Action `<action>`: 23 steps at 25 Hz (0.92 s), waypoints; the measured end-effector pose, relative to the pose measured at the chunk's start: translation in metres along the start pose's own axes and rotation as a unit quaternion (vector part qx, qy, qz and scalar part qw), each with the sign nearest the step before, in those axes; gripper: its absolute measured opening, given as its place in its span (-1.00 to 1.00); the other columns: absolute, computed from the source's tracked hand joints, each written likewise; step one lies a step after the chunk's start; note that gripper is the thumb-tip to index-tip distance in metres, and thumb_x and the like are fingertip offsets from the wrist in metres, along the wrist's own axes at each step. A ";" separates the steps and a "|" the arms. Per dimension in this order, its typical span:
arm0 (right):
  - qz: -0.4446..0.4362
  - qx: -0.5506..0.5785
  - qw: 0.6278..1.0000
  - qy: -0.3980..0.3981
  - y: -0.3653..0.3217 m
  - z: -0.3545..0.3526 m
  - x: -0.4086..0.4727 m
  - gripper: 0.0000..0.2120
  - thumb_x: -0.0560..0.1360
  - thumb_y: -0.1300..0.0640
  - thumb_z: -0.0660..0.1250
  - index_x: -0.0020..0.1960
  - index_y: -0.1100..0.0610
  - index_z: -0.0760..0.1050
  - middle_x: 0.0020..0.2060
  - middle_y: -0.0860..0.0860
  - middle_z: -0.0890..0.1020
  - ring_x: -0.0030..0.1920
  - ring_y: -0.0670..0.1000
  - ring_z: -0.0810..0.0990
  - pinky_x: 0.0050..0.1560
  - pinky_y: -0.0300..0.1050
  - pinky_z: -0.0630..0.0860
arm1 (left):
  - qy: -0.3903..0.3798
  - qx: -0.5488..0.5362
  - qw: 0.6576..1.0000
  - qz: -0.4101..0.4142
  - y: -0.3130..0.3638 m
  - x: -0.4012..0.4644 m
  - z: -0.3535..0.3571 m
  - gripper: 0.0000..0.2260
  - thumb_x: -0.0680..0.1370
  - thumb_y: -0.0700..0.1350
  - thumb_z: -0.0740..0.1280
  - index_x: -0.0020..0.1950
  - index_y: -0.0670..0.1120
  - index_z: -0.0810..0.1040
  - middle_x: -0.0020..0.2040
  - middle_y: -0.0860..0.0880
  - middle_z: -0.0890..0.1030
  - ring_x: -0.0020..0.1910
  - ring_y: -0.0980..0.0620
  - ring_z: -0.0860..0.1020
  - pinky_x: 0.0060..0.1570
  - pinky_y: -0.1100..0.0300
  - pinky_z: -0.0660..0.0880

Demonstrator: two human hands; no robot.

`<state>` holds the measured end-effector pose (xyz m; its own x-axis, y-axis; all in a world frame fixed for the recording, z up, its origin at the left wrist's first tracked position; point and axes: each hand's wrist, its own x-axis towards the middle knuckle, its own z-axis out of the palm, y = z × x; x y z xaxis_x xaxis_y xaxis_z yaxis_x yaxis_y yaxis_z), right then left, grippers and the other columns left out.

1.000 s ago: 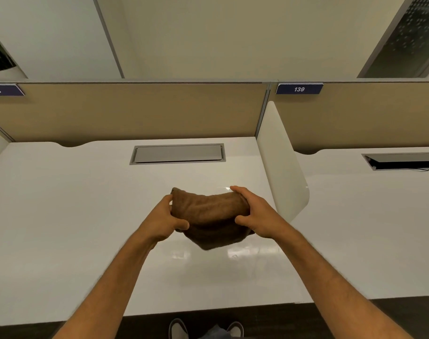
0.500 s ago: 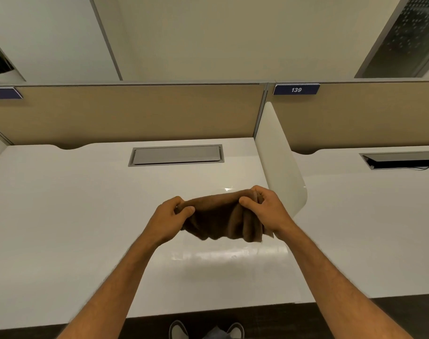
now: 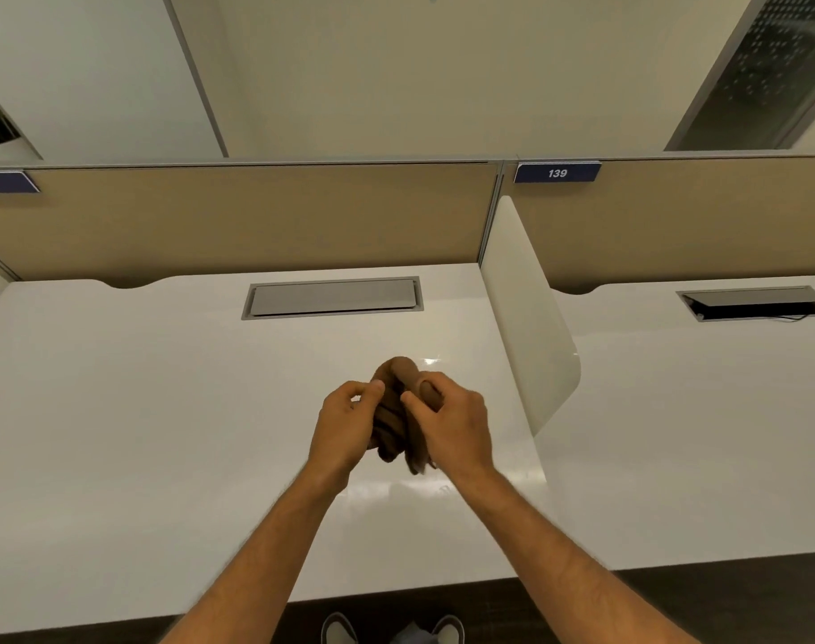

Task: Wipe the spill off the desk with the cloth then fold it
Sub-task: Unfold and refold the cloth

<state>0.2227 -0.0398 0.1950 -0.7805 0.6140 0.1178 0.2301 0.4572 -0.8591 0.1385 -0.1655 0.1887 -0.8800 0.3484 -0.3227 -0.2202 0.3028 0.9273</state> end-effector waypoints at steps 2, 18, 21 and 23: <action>-0.034 -0.009 0.999 -0.020 -0.001 0.012 -0.013 -0.75 0.58 0.06 0.41 0.25 -0.01 0.62 0.01 -0.12 0.72 0.01 -0.12 0.68 0.04 -0.17 0.66 | -0.012 -0.067 0.997 -0.029 0.000 -0.001 0.001 -0.68 0.69 0.23 0.18 0.12 0.07 0.62 -0.07 0.05 0.76 -0.08 0.01 0.75 -0.22 0.19 0.66; 0.379 0.510 0.752 -0.175 0.047 0.032 -0.003 -0.43 0.58 -0.30 0.26 0.37 0.08 0.57 0.29 0.23 0.63 0.28 0.30 0.62 0.19 0.40 0.56 | -0.119 -0.166 0.978 -0.046 -0.014 0.014 -0.050 -0.58 0.43 -0.19 0.51 0.26 0.03 0.54 -0.06 0.05 0.78 -0.09 -0.01 0.76 -0.16 0.20 0.66; 0.379 0.524 0.752 -0.125 0.047 0.038 0.002 -0.43 0.54 -0.22 0.35 0.37 0.15 0.55 0.25 0.26 0.65 0.23 0.27 0.66 0.13 0.20 0.63 | -0.171 -0.145 0.974 -0.042 -0.032 0.020 -0.057 -0.45 0.37 -0.25 0.41 0.34 0.04 0.48 0.01 0.00 0.77 -0.04 -0.03 0.75 -0.09 0.16 0.66; 0.373 0.497 0.777 -0.096 0.050 0.038 0.003 -0.47 0.52 -0.15 0.39 0.36 0.15 0.54 0.21 0.24 0.67 0.18 0.24 0.69 0.05 0.11 0.66 | -0.195 -0.093 0.976 -0.031 -0.045 0.027 -0.063 -0.39 0.42 -0.35 0.38 0.41 0.06 0.43 0.14 -0.05 0.73 0.08 -0.10 0.72 -0.02 0.11 0.67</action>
<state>0.2095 -0.0397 0.1333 -0.7396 0.3177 -0.5933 0.1727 -0.7624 -0.6236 0.0979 -0.2252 0.1501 -0.6441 0.6564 -0.3927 -0.3722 0.1796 0.9106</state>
